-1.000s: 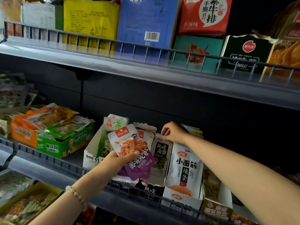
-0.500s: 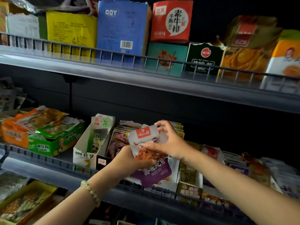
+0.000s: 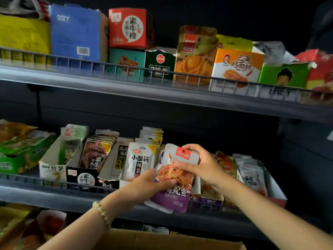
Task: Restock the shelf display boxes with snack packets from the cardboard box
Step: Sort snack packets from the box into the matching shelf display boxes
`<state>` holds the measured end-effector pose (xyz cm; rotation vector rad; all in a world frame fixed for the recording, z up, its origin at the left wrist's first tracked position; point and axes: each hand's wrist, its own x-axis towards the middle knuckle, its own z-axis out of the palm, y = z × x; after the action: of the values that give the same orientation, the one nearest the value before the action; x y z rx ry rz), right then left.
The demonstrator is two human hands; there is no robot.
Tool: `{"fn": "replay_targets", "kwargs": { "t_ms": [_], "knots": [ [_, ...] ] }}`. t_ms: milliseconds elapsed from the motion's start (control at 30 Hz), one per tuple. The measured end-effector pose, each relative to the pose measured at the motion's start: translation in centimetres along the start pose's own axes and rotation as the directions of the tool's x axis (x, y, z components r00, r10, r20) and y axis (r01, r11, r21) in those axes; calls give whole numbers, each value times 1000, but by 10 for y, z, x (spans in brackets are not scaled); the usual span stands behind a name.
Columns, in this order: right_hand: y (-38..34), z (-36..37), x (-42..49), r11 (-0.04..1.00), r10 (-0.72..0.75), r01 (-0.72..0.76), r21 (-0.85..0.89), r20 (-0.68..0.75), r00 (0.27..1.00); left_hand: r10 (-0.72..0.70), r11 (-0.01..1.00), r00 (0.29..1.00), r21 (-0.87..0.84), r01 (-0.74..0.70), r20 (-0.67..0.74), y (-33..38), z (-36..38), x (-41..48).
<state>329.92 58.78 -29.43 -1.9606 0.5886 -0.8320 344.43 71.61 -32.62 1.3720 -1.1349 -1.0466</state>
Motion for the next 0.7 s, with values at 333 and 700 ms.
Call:
{"fn": "replay_targets", "kwargs": {
  "t_ms": [333, 700],
  "knots": [
    [40, -80, -50, 977, 214, -211, 35, -161, 963, 19, 996, 998, -80, -24, -58, 0, 82, 26],
    [62, -103, -72, 858, 407, -419, 296, 105, 907, -3, 993, 985, -115, -18, -174, -14, 112, 35]
  ]
}}
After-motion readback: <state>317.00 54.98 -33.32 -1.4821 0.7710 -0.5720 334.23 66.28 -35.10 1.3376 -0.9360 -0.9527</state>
